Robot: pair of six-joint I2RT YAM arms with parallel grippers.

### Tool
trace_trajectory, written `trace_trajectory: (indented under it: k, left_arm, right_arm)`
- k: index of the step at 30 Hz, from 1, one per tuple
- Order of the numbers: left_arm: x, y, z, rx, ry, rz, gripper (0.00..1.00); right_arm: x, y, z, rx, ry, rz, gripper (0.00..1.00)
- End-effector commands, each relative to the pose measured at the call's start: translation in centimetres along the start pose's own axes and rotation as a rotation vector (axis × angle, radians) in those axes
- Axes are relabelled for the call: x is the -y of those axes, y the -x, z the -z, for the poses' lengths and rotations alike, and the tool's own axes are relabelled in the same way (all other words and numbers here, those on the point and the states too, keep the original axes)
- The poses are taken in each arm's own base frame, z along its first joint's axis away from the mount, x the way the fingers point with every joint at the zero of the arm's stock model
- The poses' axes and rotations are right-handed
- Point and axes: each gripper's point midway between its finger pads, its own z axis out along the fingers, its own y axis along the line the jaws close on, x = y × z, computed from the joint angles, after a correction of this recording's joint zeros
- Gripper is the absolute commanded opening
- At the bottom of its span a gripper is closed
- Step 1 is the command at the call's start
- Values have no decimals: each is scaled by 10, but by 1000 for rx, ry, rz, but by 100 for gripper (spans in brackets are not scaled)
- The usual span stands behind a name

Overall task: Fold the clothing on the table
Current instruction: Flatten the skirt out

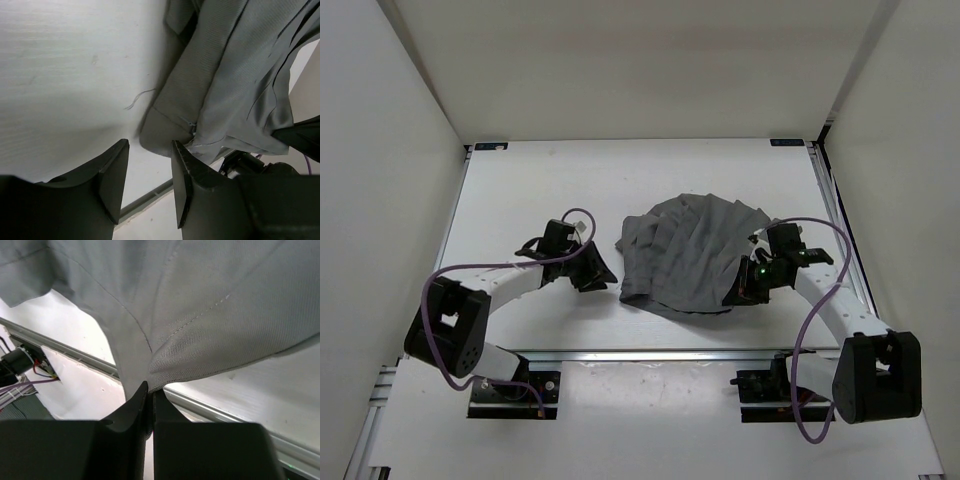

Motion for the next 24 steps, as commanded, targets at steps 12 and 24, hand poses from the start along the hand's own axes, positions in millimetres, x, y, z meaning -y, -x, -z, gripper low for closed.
trace_trajectory:
  k: [12, 24]
  left_arm:
    - [61, 23, 1, 109, -23, -107, 60]
    - [49, 5, -3, 83, 10, -116, 67]
  right_arm:
    - [9, -25, -2, -41, -40, 2, 0]
    - [9, -21, 0, -24, -43, -7, 0]
